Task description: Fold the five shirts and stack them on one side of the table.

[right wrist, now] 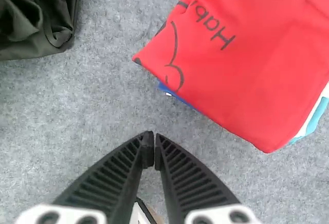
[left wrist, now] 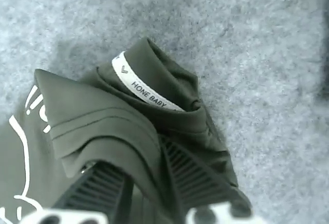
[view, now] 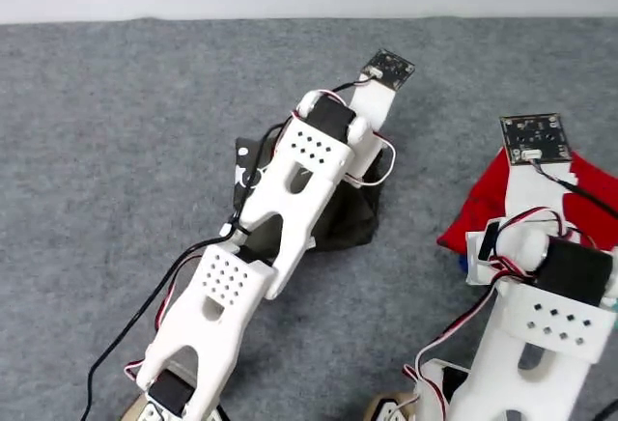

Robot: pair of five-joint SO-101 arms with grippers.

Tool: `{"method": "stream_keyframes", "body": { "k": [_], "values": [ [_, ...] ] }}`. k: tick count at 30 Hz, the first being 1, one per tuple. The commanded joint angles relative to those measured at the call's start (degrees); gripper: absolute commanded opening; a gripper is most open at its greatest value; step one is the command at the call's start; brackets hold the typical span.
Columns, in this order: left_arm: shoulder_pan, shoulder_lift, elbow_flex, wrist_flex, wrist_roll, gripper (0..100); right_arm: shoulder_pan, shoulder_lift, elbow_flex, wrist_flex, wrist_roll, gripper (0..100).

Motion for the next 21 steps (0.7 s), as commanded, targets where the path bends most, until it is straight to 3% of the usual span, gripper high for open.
{"method": "stream_keyframes", "body": {
  "k": [1,3,11,18,21],
  "values": [
    [1.05,-1.05,-3.03,1.49,-0.79,15,0.48,-1.71,-0.35,1.63,-0.18,0.9],
    [0.97,-1.58,-3.38,1.49,-0.53,20,0.48,-1.71,-0.35,1.63,-0.18,0.9],
    [-2.9,-7.56,-3.21,1.49,-3.69,20,0.48,-1.71,-0.35,1.63,-0.18,0.9],
    [-12.48,-10.9,-3.12,1.49,-4.48,2,0.48,-1.71,-0.26,1.63,-0.18,0.9],
    [-16.26,-11.25,-2.68,1.58,-6.77,1,0.31,-1.71,-0.09,1.63,-0.18,0.9]
  ]
}}
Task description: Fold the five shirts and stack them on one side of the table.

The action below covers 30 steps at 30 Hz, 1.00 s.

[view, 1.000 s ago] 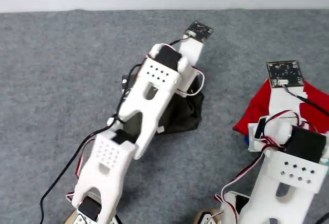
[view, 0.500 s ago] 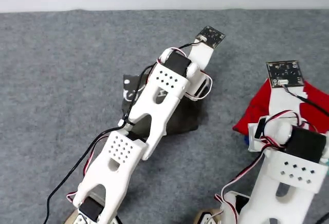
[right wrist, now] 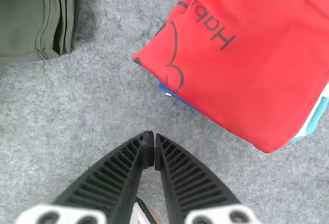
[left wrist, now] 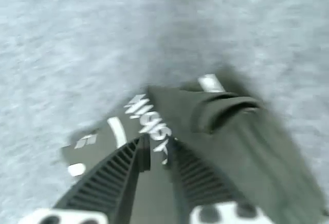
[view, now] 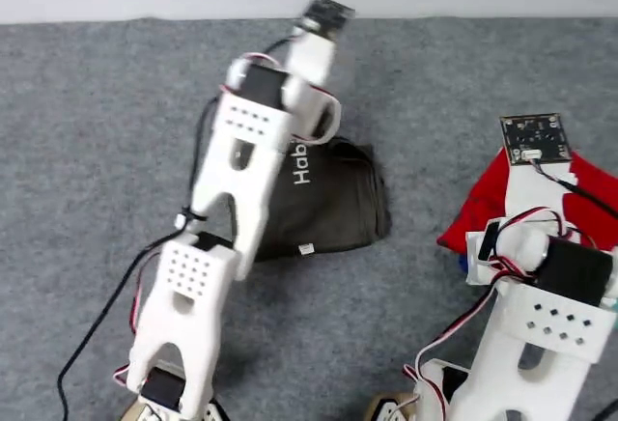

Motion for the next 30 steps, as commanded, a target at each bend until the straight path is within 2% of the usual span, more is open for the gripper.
{"method": "stream_keyframes", "body": {
  "k": [1,5,12,19,25,27,30],
  "values": [
    [-4.4,-4.75,-1.36,1.58,-2.02,1,0.22,-1.71,-0.09,1.63,-0.18,0.9],
    [-5.27,-4.66,1.8,1.58,-2.29,1,0.22,-1.63,0.09,1.01,-0.18,0.9],
    [2.37,-1.58,6.73,-1.67,-4.22,1,0.22,-1.19,0.09,-1.19,-0.18,0.9],
    [7.47,5.98,6.64,-14.15,-4.04,1,0.4,-1.19,0.18,-0.66,-0.09,0.9],
    [10.64,9.23,6.55,-20.57,-4.04,1,0.31,-1.1,0.18,-1.01,-0.09,0.9],
    [10.64,9.23,5.93,-20.84,-3.96,1,0.22,-1.1,0.18,-1.19,-0.09,0.9],
    [9.76,8.0,0.75,-15.03,-3.96,1,0.22,-1.1,0.18,-1.19,-0.18,1.0]
  ]
}}
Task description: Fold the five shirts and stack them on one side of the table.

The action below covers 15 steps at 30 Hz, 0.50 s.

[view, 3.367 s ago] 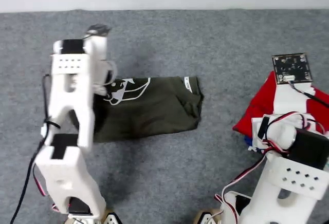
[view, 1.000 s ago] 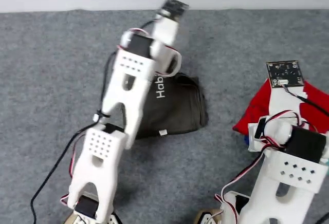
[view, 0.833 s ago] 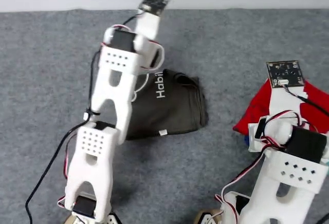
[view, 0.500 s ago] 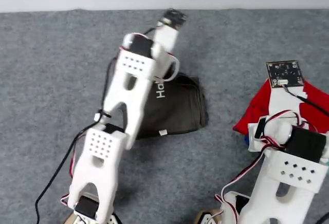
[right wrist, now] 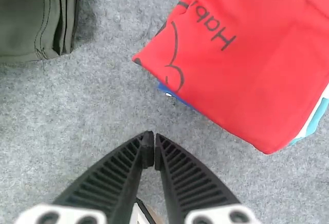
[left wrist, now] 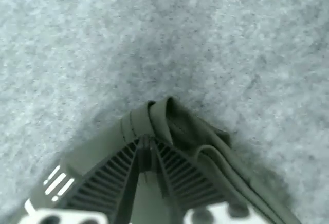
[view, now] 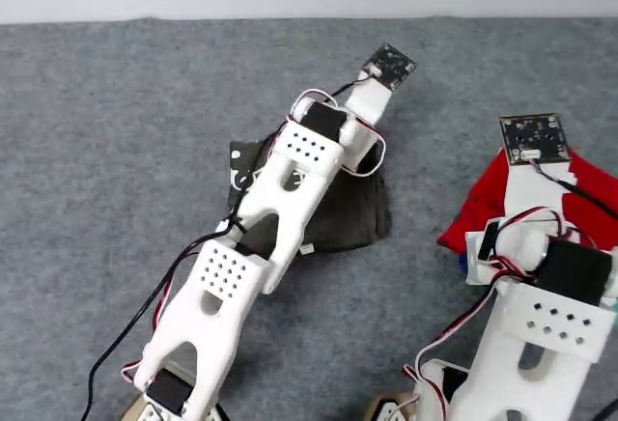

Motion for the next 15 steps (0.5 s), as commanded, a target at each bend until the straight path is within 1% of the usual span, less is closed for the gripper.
{"method": "stream_keyframes", "body": {
  "k": [1,4,6,8,10,15],
  "values": [
    [-0.7,-2.55,-7.25,6.33,-0.35,1,0.22,-1.1,-0.26,-0.75,-0.18,1.1],
    [-1.93,-3.78,-14.73,15.47,-0.44,1,0.22,-1.1,-0.26,-2.42,-0.44,1.1],
    [-3.43,-3.87,-19.65,19.96,-0.7,1,-0.04,-1.1,-0.26,-4.18,-0.62,1.1],
    [-6.42,-4.48,-21.67,20.22,-0.53,1,-2.24,-1.01,-0.09,-6.55,-0.62,1.1],
    [-10.11,-6.77,-21.58,20.22,-0.53,1,-6.2,-0.57,2.2,-9.8,-0.62,1.1],
    [-18.2,-16.62,-13.93,20.22,-0.53,1,-17.71,4.62,4.84,-16.92,-0.62,1.2]
  ]
}}
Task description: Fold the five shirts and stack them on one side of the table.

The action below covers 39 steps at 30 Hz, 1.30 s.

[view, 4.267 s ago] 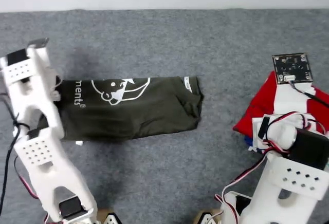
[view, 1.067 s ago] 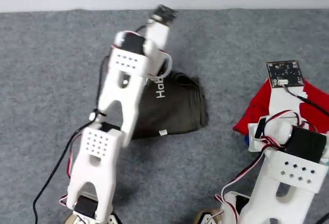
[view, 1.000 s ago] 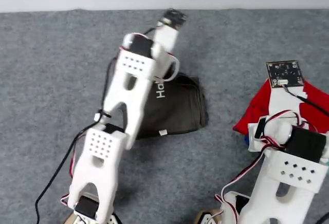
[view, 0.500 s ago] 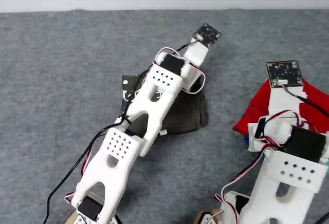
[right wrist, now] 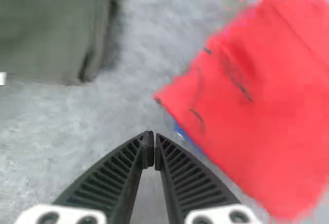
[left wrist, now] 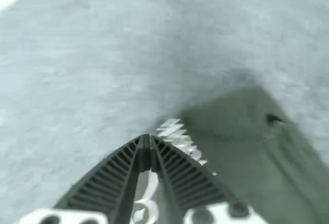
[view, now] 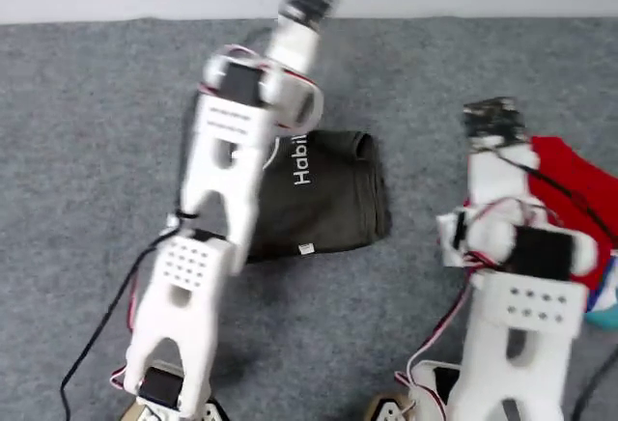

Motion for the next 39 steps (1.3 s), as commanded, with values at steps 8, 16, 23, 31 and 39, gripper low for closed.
{"method": "stream_keyframes", "body": {
  "k": [8,16,23,31,39],
  "values": [
    [-15.91,-36.13,34.33,1.58,-0.7,1,-19.56,16.84,-3.43,-22.9,-0.62,1.0],
    [-29.63,-57.76,59.3,1.41,-2.37,1,-19.21,37.93,-5.71,-42.68,-0.18,1.0],
    [-41.58,-68.4,68.62,1.41,-7.74,1,-11.74,54.55,-13.63,-47.87,-0.53,0.9],
    [-47.21,-71.56,72.92,1.41,-9.49,1,-17.27,46.37,-20.31,-32.22,-0.62,0.9],
    [-47.38,-71.74,73.19,1.41,-9.23,1,-25.98,39.08,-20.04,-21.05,-2.2,0.9]
  ]
}}
